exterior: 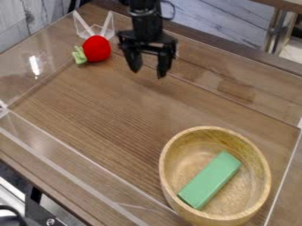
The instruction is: Move the red fruit to the left
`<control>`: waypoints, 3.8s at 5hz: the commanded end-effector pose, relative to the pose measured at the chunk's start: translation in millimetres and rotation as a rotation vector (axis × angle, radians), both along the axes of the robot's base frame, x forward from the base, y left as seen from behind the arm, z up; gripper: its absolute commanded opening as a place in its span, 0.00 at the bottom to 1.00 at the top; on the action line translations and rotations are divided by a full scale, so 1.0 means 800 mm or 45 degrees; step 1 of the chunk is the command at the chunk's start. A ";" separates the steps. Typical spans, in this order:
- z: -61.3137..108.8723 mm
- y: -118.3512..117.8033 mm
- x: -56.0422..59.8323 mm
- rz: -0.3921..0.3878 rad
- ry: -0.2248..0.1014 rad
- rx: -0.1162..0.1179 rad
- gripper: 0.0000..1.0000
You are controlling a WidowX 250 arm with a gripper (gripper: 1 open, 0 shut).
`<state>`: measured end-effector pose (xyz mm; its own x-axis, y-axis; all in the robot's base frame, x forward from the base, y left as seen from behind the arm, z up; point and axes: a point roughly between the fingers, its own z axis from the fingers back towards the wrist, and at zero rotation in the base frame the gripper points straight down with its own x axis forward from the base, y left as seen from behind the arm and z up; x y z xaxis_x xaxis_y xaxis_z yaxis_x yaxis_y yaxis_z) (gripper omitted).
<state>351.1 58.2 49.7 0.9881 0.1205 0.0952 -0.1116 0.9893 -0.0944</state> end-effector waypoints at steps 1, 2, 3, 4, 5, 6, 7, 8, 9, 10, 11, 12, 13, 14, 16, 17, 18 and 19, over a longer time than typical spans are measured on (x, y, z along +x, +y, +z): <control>0.057 -0.020 -0.001 0.010 -0.131 -0.002 1.00; 0.071 -0.024 -0.003 0.040 -0.155 -0.002 1.00; 0.075 -0.016 -0.008 0.082 -0.165 0.002 1.00; 0.076 -0.007 -0.012 0.123 -0.178 0.004 1.00; 0.070 0.000 -0.007 0.166 -0.193 0.008 1.00; 0.061 0.003 -0.005 0.195 -0.196 0.016 1.00; 0.051 0.005 -0.004 0.216 -0.190 0.023 1.00; 0.057 0.007 -0.002 0.165 -0.187 0.024 1.00; 0.065 0.012 0.005 0.120 -0.188 0.025 1.00; 0.054 0.017 0.003 0.113 -0.184 0.026 1.00; 0.046 0.018 -0.002 0.104 -0.179 0.024 1.00; 0.053 0.016 -0.005 0.150 -0.182 0.023 1.00; 0.061 0.013 -0.007 0.189 -0.188 0.028 1.00; 0.053 0.011 0.002 0.127 -0.200 0.026 1.00; 0.048 0.013 0.020 0.066 -0.207 0.027 1.00; 0.050 0.025 0.015 0.034 -0.199 0.043 1.00; 0.055 0.039 0.011 0.003 -0.196 0.058 1.00; 0.070 0.049 0.011 -0.111 -0.202 0.067 0.00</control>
